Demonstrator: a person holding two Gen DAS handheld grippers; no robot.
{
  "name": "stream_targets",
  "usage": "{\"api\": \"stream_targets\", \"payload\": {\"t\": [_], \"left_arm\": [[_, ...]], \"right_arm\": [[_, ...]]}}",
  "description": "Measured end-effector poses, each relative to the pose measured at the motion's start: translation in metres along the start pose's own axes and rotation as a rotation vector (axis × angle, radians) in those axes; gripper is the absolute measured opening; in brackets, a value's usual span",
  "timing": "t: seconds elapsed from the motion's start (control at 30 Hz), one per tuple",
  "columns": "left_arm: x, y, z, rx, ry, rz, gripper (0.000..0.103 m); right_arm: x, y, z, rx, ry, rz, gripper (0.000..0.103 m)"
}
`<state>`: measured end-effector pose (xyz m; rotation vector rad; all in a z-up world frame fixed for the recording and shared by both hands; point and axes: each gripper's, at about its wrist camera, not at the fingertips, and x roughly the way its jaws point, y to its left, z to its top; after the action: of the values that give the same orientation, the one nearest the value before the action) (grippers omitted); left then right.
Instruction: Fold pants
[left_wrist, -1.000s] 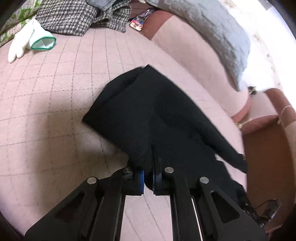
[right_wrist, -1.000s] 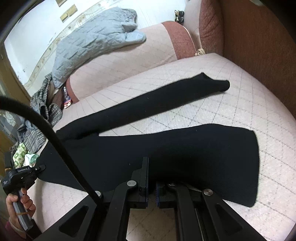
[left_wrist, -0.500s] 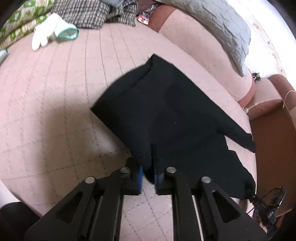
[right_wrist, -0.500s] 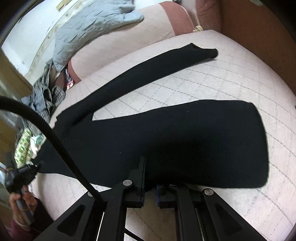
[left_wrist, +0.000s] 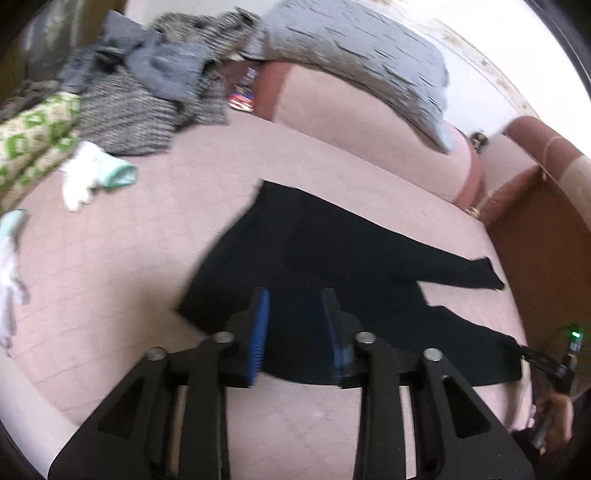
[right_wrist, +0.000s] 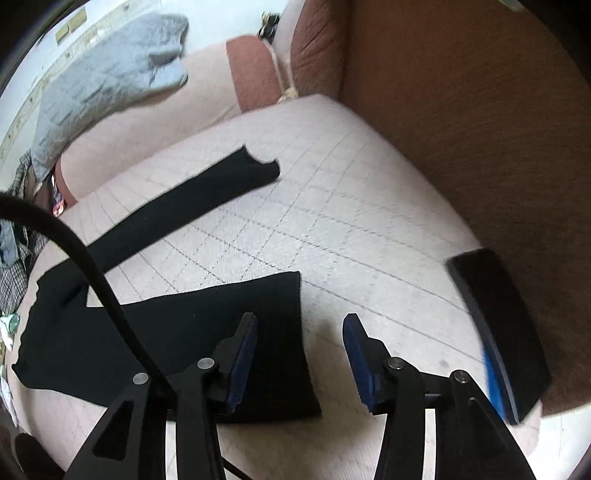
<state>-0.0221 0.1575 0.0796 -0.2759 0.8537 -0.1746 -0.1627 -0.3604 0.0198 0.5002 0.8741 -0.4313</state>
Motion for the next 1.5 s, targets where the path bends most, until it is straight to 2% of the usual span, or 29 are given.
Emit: {"api": "stream_targets", "payload": {"t": [0.07, 0.1, 0.2, 0.33, 0.37, 0.43, 0.5, 0.57, 0.6, 0.63, 0.67, 0.7, 0.77, 0.93, 1.0, 1.17, 1.3, 1.4, 1.5], "left_arm": [[0.013, -0.011, -0.002, 0.013, 0.025, -0.018, 0.03], [0.023, -0.016, -0.003, 0.027, 0.04, -0.014, 0.03], [0.046, -0.023, -0.008, 0.034, 0.083, -0.008, 0.03], [0.087, -0.017, -0.019, 0.019, 0.191, 0.039, 0.03], [0.09, -0.015, -0.02, 0.014, 0.196, 0.034, 0.03], [0.087, -0.016, -0.017, 0.025, 0.188, 0.022, 0.032], [0.087, -0.017, -0.008, 0.028, 0.212, -0.007, 0.032], [0.085, -0.02, 0.005, 0.036, 0.197, -0.038, 0.032], [0.084, -0.023, 0.014, 0.055, 0.182, -0.044, 0.039], [0.085, -0.027, 0.022, 0.074, 0.178, -0.051, 0.047], [0.088, -0.031, 0.032, 0.095, 0.182, -0.071, 0.063], [0.092, -0.037, 0.043, 0.117, 0.185, -0.109, 0.066], [0.106, -0.045, 0.064, 0.163, 0.193, -0.136, 0.066], [0.15, -0.061, 0.108, 0.274, 0.289, -0.212, 0.066], [0.167, -0.07, 0.121, 0.367, 0.303, -0.196, 0.066], [0.195, -0.077, 0.134, 0.565, 0.332, -0.169, 0.066], [0.211, -0.083, 0.137, 0.699, 0.36, -0.192, 0.066], [0.225, -0.09, 0.132, 0.794, 0.394, -0.171, 0.066], [0.243, -0.093, 0.13, 0.835, 0.448, -0.167, 0.066]], "right_arm": [[0.011, 0.005, -0.001, -0.032, 0.016, 0.013, 0.022], [0.012, 0.01, -0.001, -0.059, -0.002, -0.018, 0.005], [0.008, 0.018, -0.003, -0.128, -0.05, -0.077, 0.003], [0.024, 0.012, -0.002, -0.151, -0.013, -0.16, 0.003], [0.023, 0.011, 0.0, -0.151, -0.014, -0.157, 0.003], [0.017, 0.01, 0.005, -0.145, -0.021, -0.113, 0.005], [0.006, 0.018, 0.014, -0.164, -0.053, -0.026, 0.01], [0.001, 0.033, 0.025, -0.231, -0.081, 0.051, 0.029], [0.0, 0.045, 0.033, -0.28, -0.098, 0.088, 0.05], [-0.002, 0.056, 0.04, -0.324, -0.117, 0.117, 0.057], [-0.001, 0.068, 0.047, -0.372, -0.133, 0.151, 0.057], [0.002, 0.084, 0.056, -0.428, -0.143, 0.185, 0.057], [0.008, 0.11, 0.068, -0.507, -0.141, 0.23, 0.057], [0.052, 0.165, 0.104, -0.653, -0.078, 0.316, 0.057], [0.067, 0.184, 0.111, -0.729, -0.052, 0.325, 0.057], [0.099, 0.218, 0.116, -0.909, 0.006, 0.344, 0.057], [0.117, 0.229, 0.114, -1.01, 0.052, 0.339, 0.057], [0.129, 0.229, 0.117, -1.036, 0.089, 0.349, 0.057], [0.138, 0.234, 0.116, -1.051, 0.112, 0.366, 0.057]]}}
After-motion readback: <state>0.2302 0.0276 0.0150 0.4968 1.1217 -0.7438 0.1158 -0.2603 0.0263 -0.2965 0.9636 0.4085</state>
